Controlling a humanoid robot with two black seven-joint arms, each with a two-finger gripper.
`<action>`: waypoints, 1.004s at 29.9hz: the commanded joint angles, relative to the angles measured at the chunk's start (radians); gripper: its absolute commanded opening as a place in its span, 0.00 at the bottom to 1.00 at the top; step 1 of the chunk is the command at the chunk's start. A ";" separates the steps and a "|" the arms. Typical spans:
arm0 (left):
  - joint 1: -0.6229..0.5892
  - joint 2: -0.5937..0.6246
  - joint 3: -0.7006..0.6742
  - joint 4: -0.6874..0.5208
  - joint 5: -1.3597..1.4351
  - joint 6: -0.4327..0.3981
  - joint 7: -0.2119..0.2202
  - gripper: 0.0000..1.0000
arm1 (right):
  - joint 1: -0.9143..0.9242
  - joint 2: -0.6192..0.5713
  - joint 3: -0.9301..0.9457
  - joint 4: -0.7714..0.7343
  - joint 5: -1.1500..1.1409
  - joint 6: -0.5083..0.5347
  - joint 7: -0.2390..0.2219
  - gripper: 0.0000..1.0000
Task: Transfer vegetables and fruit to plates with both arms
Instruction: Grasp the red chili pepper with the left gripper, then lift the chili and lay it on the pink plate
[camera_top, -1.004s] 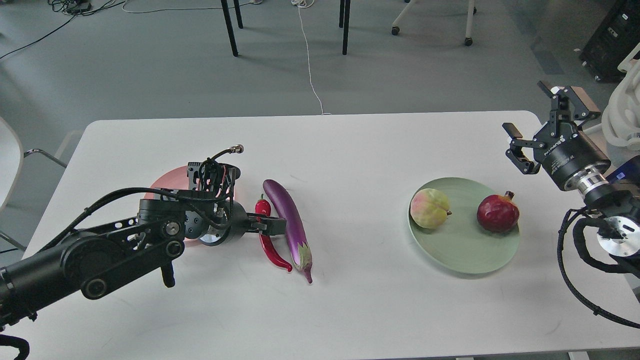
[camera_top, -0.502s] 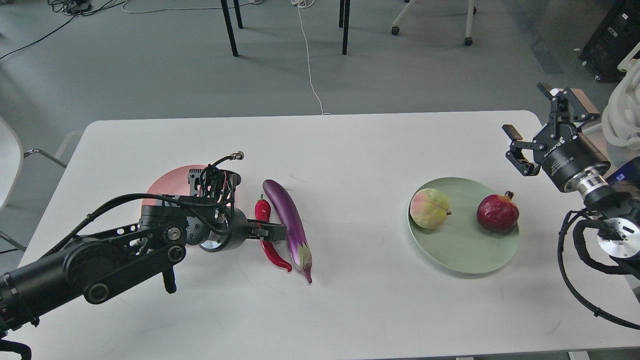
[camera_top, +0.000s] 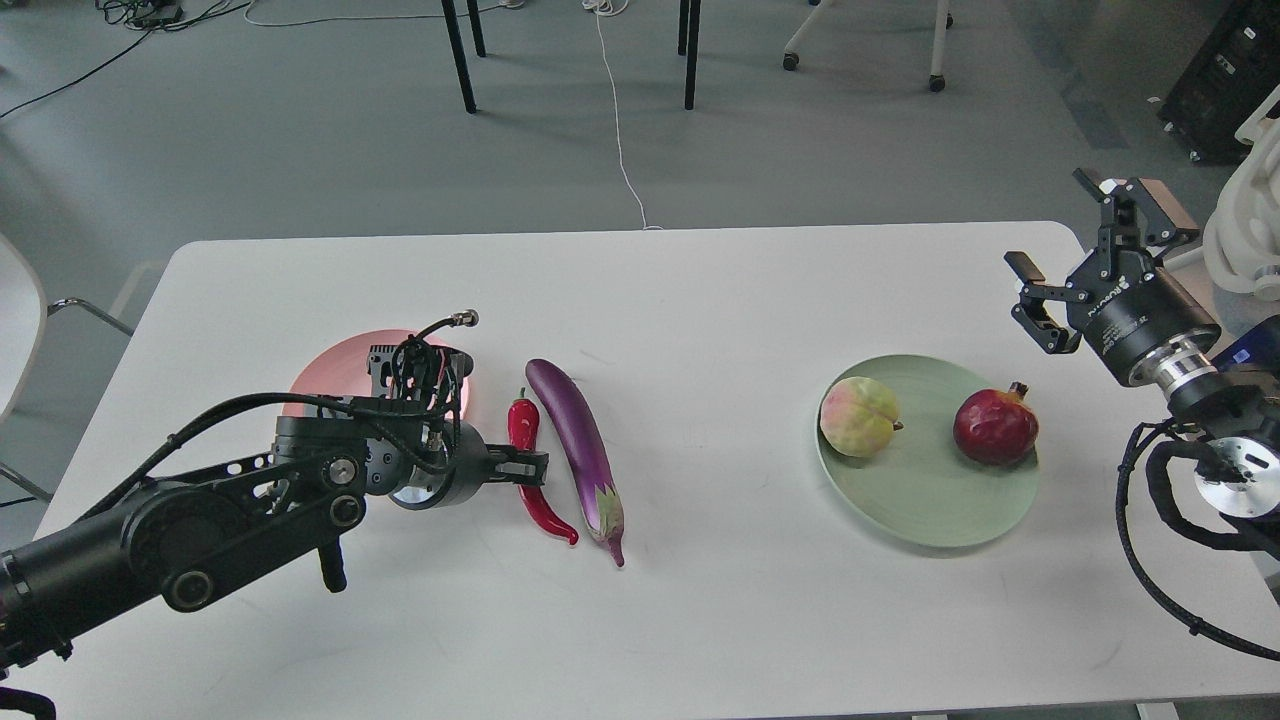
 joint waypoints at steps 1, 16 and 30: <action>-0.001 0.003 -0.004 -0.002 -0.003 0.000 0.005 0.20 | 0.000 0.000 0.000 0.000 0.000 0.000 0.000 0.98; -0.084 0.103 -0.058 -0.026 -0.164 0.000 0.005 0.20 | -0.009 0.000 0.002 0.002 0.000 0.000 0.000 0.98; -0.161 0.337 -0.003 0.084 -0.049 0.000 -0.209 0.22 | -0.017 0.000 0.003 0.005 0.000 0.000 0.000 0.98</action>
